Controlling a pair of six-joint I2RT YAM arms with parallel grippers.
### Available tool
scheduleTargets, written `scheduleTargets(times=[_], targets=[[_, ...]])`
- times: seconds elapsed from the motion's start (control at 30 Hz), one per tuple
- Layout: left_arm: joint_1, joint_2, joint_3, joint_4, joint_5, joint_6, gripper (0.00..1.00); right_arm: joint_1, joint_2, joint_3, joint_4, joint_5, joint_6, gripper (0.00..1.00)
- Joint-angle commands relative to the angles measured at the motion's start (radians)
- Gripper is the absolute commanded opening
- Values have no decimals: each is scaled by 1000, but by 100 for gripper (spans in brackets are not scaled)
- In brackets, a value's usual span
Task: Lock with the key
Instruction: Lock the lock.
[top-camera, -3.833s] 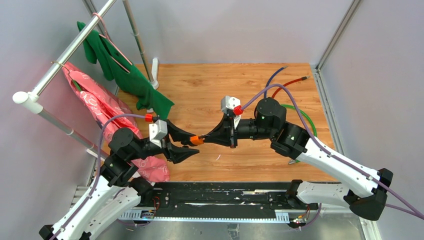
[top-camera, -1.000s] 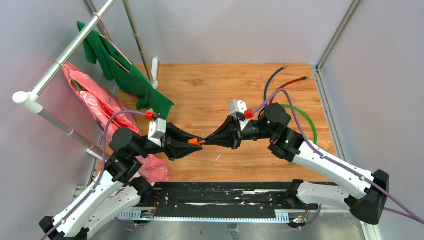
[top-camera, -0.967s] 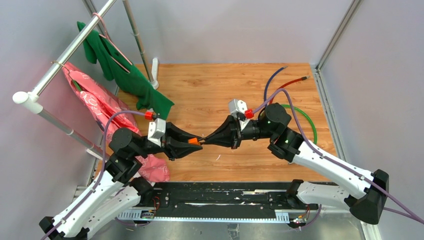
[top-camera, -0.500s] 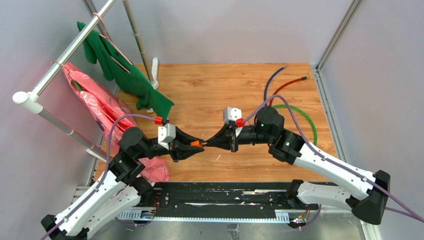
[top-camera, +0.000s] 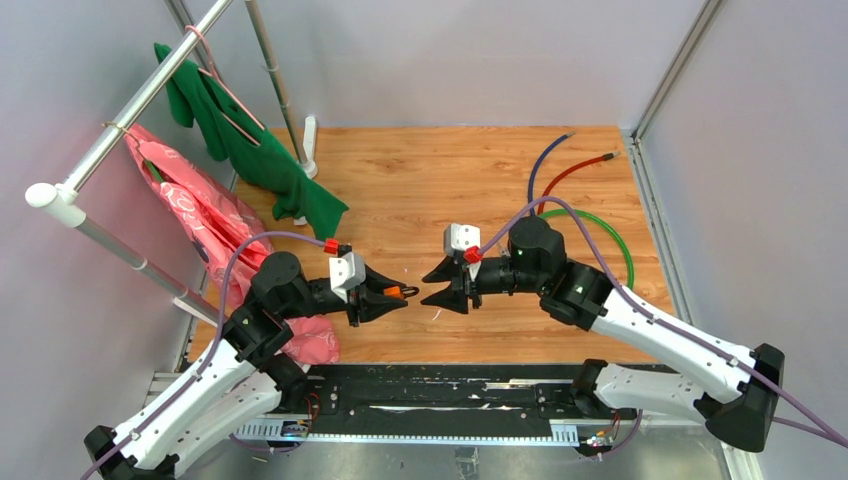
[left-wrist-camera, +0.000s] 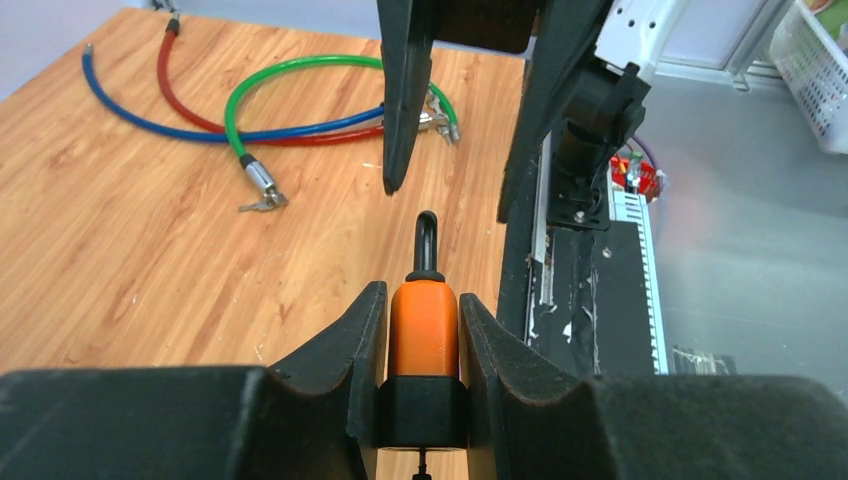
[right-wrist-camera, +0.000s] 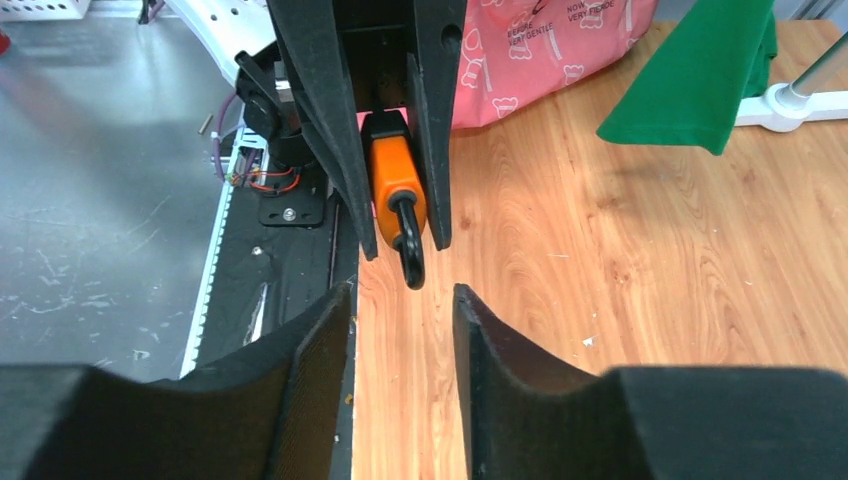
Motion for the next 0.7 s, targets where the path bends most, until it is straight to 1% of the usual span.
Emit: scheduleTargets(times=[0.0, 0.1, 0.2, 0.27, 0.3, 0.33, 0.37, 0.47, 0.6, 0.67], targets=[[-1, -13, 16, -24, -10, 45, 0, -5, -29, 38, -67, 13, -32, 49], [-1, -11, 16, -18, -8, 43, 0, -4, -7, 56, -60, -14, -9, 56], [-1, -12, 15, -11, -3, 37, 0, -2, 31, 69, -37, -27, 25, 58], [-1, -11, 16, -5, 0, 31, 0, -2, 51, 68, -13, -36, 44, 53], [-1, -11, 16, -5, 1, 29, 0, -2, 60, 71, 3, -41, 49, 48], [-1, -11, 16, -7, 1, 29, 0, -2, 69, 74, 14, -47, 57, 41], [-1, -13, 18, -9, -2, 30, 0, -2, 76, 76, 24, -58, 63, 36], [-1, -13, 18, -10, -6, 27, 0, -2, 98, 83, 34, -83, 73, 34], [-1, -13, 18, -5, -7, 27, 0, -2, 111, 69, 34, -89, 82, 26], [-1, -13, 18, -2, -8, 24, 0, -2, 115, 63, 36, -90, 87, 24]])
